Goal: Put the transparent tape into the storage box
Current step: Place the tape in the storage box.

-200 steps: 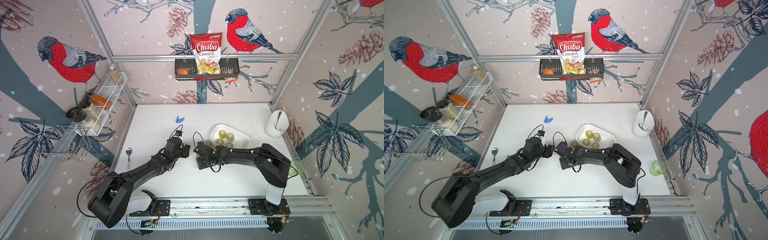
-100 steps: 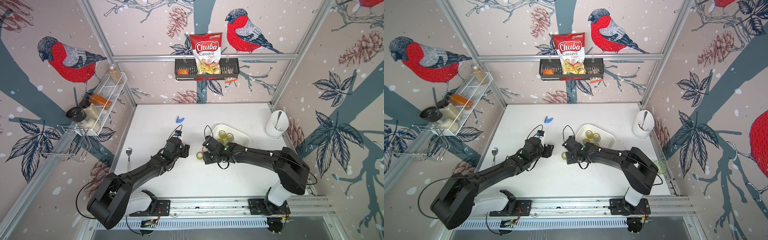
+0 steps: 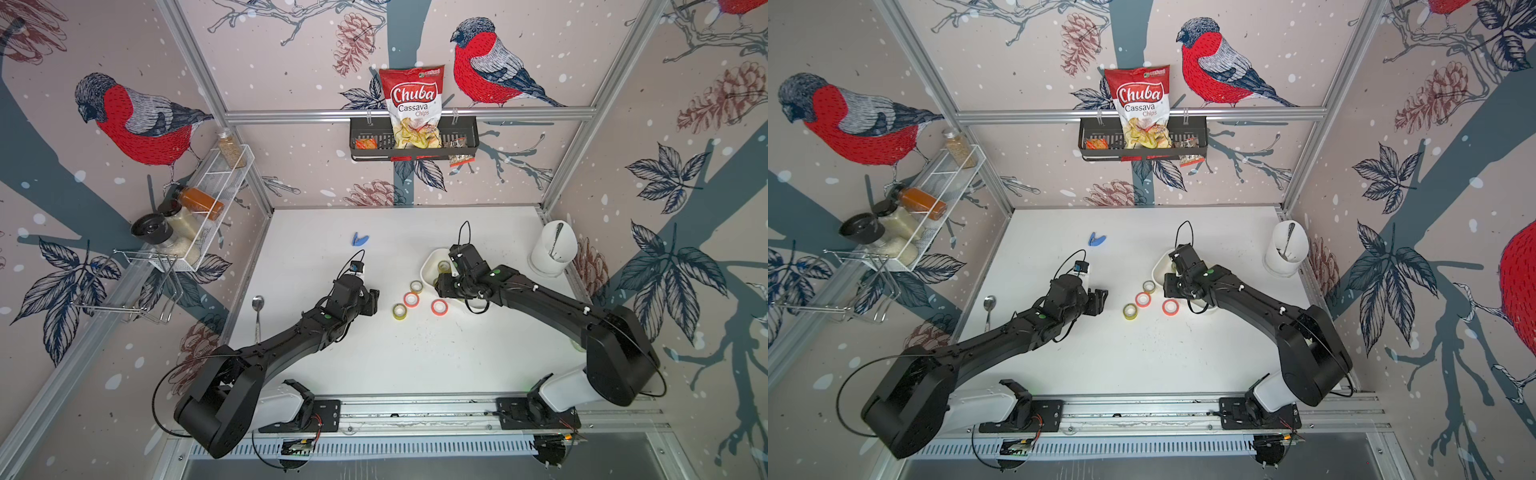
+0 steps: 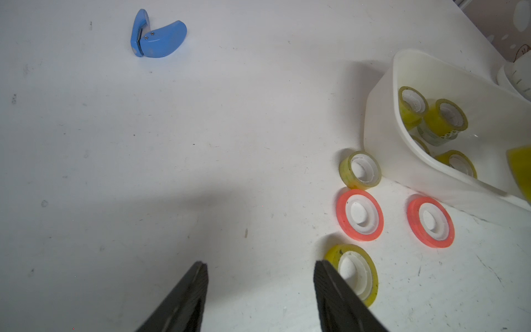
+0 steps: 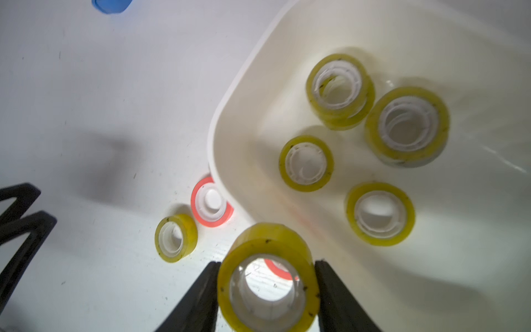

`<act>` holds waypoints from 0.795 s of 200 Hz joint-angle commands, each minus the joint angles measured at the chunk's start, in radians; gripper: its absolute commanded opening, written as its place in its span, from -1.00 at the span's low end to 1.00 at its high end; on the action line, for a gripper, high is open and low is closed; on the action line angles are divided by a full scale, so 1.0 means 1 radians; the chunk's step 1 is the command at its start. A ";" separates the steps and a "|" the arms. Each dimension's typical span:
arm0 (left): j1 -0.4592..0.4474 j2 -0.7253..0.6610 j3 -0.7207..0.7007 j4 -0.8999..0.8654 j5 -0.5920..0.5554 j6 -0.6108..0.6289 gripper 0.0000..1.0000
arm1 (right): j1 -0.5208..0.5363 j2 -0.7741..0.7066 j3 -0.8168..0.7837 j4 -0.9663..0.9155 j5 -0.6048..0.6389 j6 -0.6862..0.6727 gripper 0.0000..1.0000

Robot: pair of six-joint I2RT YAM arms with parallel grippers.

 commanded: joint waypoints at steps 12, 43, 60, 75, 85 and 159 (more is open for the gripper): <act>0.003 -0.004 -0.007 0.017 0.005 0.015 0.27 | -0.063 0.043 0.044 -0.004 -0.030 -0.052 0.10; 0.003 0.009 -0.008 0.022 0.004 0.016 0.27 | -0.078 0.136 0.112 -0.010 -0.035 -0.081 0.11; 0.003 0.007 -0.010 0.022 0.004 0.018 0.27 | -0.081 0.187 0.156 -0.013 -0.031 -0.091 0.11; 0.004 0.002 -0.012 0.022 -0.002 0.016 0.27 | -0.082 0.235 0.197 -0.021 -0.030 -0.098 0.11; 0.003 -0.002 -0.015 0.021 -0.003 0.015 0.27 | -0.081 0.268 0.223 -0.027 -0.033 -0.104 0.11; 0.005 -0.004 -0.016 0.021 -0.007 0.016 0.27 | -0.058 0.398 0.304 -0.039 -0.017 -0.114 0.11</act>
